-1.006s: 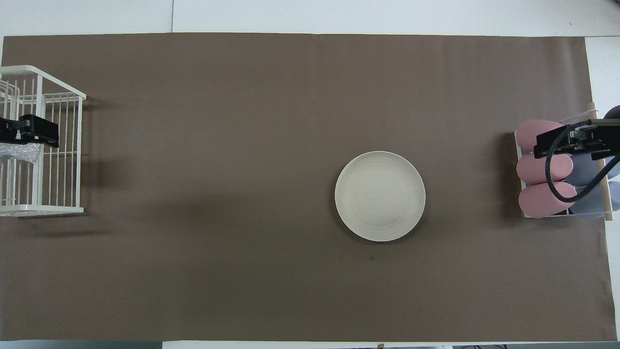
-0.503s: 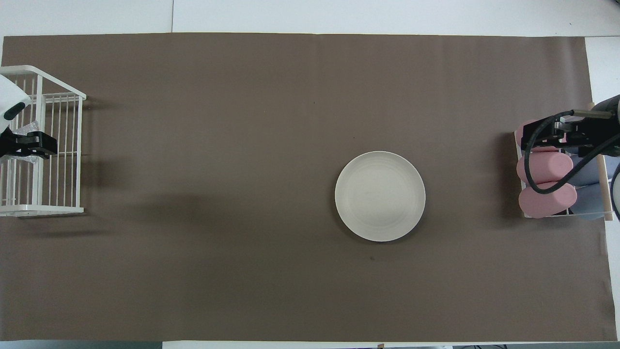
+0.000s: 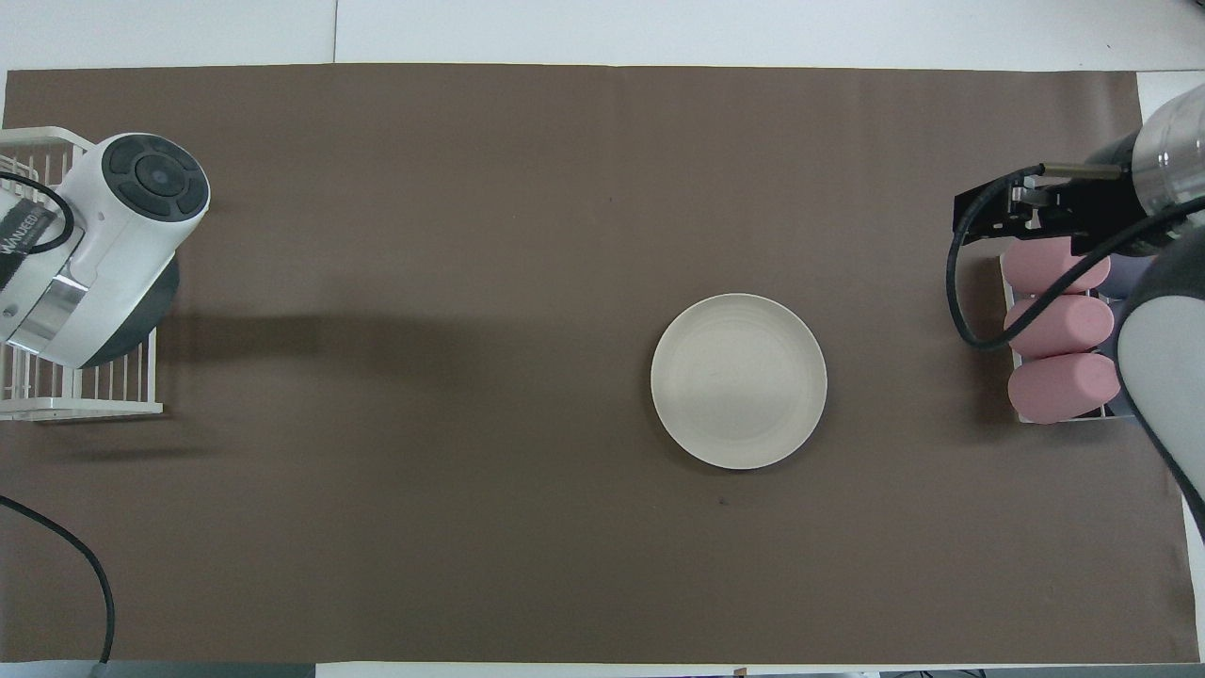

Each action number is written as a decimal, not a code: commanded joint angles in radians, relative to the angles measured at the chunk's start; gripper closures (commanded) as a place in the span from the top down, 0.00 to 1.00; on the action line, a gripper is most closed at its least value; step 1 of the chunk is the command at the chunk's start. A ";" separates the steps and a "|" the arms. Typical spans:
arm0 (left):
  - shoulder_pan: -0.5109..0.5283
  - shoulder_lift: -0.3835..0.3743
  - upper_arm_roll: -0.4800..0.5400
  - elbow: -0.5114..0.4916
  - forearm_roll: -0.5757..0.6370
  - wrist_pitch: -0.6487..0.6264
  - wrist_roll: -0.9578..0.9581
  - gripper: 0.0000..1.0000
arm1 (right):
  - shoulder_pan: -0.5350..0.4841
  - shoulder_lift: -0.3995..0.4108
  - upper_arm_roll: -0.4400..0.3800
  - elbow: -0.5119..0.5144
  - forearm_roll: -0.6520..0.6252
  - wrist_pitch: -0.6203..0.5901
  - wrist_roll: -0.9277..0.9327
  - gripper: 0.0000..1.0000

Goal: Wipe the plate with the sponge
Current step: 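Pull the white scrubber out of the wire rack with the left gripper, then carry the scrubber toward the plate while the right gripper approaches it, then grasp the scrubber with the right gripper while the left gripper releases, then lower the scrubber onto the plate while the left gripper draws back, then rub the scrubber around the plate surface with the right gripper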

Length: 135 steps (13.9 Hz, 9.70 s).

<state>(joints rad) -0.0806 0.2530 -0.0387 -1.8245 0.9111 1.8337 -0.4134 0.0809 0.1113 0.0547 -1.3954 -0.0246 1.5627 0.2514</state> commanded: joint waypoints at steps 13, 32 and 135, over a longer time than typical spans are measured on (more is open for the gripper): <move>-0.024 -0.014 0.006 0.002 0.028 -0.070 -0.133 0.00 | 0.301 0.132 0.002 0.202 0.199 -0.127 1.481 1.00; 0.156 -0.198 0.016 0.242 -1.354 -0.364 0.167 0.00 | 0.485 0.168 0.002 0.216 0.206 -0.069 1.787 1.00; 0.076 -0.451 0.011 -0.326 -1.212 0.018 0.378 1.00 | 0.172 0.014 0.004 -0.956 0.305 1.019 0.721 0.00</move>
<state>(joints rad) -0.0032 -0.1999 -0.0271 -2.1530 -0.3232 1.8441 -0.0175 0.2780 0.1152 0.0523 -2.3315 0.2724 2.5637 1.0422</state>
